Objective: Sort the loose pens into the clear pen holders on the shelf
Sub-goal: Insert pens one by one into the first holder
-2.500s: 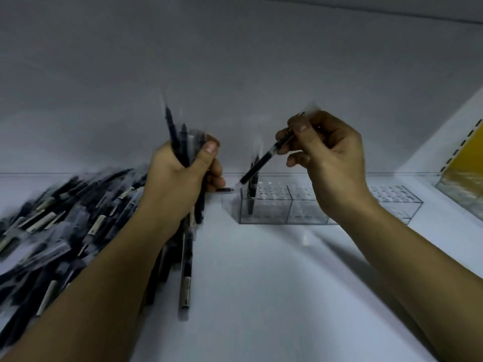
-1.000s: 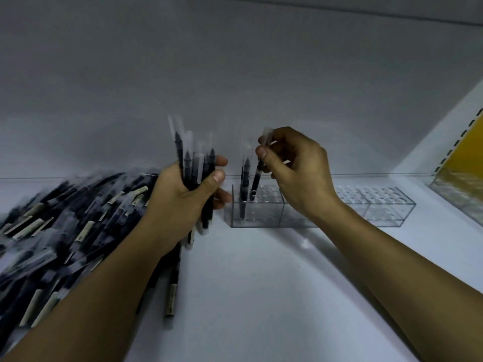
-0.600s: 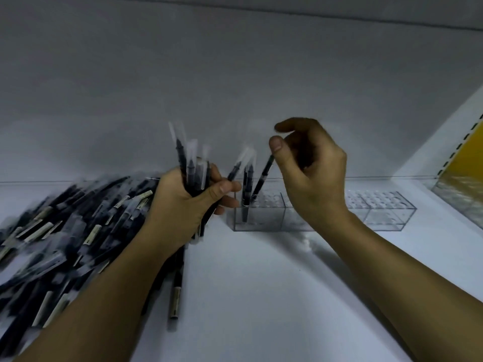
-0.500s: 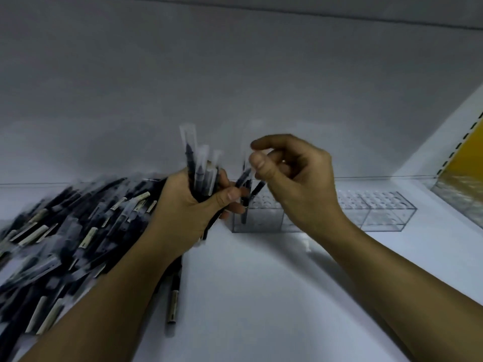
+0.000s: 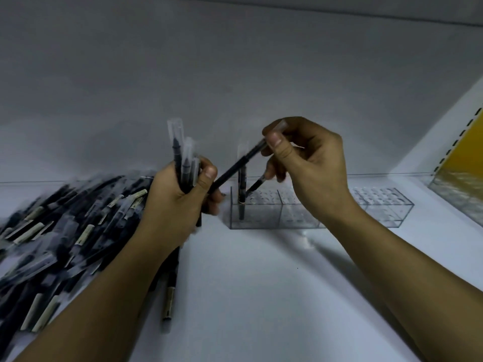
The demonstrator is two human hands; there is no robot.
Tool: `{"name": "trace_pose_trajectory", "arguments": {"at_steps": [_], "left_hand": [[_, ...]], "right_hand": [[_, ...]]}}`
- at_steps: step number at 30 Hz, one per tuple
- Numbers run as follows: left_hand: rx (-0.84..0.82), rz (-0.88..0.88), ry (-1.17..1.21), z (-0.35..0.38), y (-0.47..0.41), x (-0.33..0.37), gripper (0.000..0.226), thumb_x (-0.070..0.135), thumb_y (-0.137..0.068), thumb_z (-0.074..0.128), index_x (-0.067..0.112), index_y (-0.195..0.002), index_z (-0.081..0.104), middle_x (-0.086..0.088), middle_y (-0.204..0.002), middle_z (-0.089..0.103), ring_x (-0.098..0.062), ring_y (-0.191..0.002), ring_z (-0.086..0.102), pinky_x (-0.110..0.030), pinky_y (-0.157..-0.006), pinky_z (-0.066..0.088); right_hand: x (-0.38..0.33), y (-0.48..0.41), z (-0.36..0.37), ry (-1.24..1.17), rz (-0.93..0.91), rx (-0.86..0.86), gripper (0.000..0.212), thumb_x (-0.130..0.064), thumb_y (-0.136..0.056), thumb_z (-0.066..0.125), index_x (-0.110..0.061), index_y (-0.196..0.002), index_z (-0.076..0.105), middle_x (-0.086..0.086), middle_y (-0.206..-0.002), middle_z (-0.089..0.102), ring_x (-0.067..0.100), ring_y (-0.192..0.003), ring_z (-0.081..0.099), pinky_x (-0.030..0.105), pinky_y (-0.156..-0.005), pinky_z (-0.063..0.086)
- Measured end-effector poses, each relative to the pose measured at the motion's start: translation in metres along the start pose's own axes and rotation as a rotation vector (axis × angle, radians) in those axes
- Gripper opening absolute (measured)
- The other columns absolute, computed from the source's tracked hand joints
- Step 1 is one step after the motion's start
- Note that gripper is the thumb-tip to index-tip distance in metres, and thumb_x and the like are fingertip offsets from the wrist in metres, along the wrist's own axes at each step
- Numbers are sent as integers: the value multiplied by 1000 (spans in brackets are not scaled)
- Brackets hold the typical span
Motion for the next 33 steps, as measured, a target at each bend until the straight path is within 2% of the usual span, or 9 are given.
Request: {"name": "trace_pose_trajectory", "arguments": {"at_steps": [2,6,9,16,19,21,25,29,33], "left_hand": [[-2,10,-44,-1,-1,-1,20,26,-100,52,9,-93,58,-6,-69,69,-25,-53,61,-53,-41,47],[-110,25,-69,2,1,-1,26,35,-98,51,11,-94,61,-6,-77,71,-28,-54,63,-53,-38,49],[-170,39,-72,4,1,-3,25,35,-97,52,13,-95,62,-5,-83,73,-26,-53,62,-49,-38,50],[-256,46,-37,9,2,-3,18,29,-92,55,17,-98,66,-1,-73,69,-14,-45,54,-30,-40,45],[-133,3,63,4,-1,-5,24,31,-92,55,11,-99,66,1,-65,61,-15,-47,50,-29,-45,42],[-25,-41,119,-2,-4,-5,21,28,-97,53,12,-100,66,0,-68,64,-17,-48,49,-30,-47,42],[4,-60,84,0,-4,-5,18,25,-100,51,13,-100,65,-1,-75,71,-18,-47,51,-30,-48,45],[-34,-63,28,3,-3,-5,22,28,-98,52,10,-101,64,4,-92,77,-16,-47,55,-26,-45,48],[-60,-83,-13,2,-5,-11,26,32,-99,51,21,-111,72,-3,-63,70,-16,-47,58,-21,-45,46]], "right_hand": [[3,-1,0,-5,-45,-41,5,-6,-101,60,-5,-101,65,6,-83,66,20,-67,67,28,-62,54],[9,-2,0,-5,-70,-88,8,-5,-103,55,-4,-104,62,4,-95,66,17,-78,67,31,-71,57],[8,-4,-3,-26,-55,-88,13,-8,-104,50,-2,-111,61,6,-94,66,22,-79,68,41,-69,59],[3,-6,-4,-53,30,-78,28,-5,-102,57,-5,-129,61,13,-99,73,27,-72,73,38,-67,61],[7,-8,-11,63,-6,238,23,-13,-103,58,-12,-125,63,5,-94,69,16,-57,64,29,-54,52],[13,-11,-18,181,53,406,25,-25,-98,67,-16,-122,64,0,-92,66,12,-63,61,28,-59,49],[33,-9,-11,421,365,74,46,-47,-83,79,-25,-120,62,-10,-94,68,2,-85,65,20,-73,50],[41,-10,-15,470,397,-77,16,-35,-88,78,-24,-97,71,-4,-84,75,13,-80,72,41,-82,61],[32,-9,-21,382,363,-180,7,-18,-92,75,-14,-97,72,5,-87,76,22,-77,73,39,-74,63]]}}
Point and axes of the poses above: each hand's wrist, its own y-axis away from the middle knuckle, its own z-axis out of the palm, x = y × z, the point moved 1 cm from there along -y, towards the middle knuckle
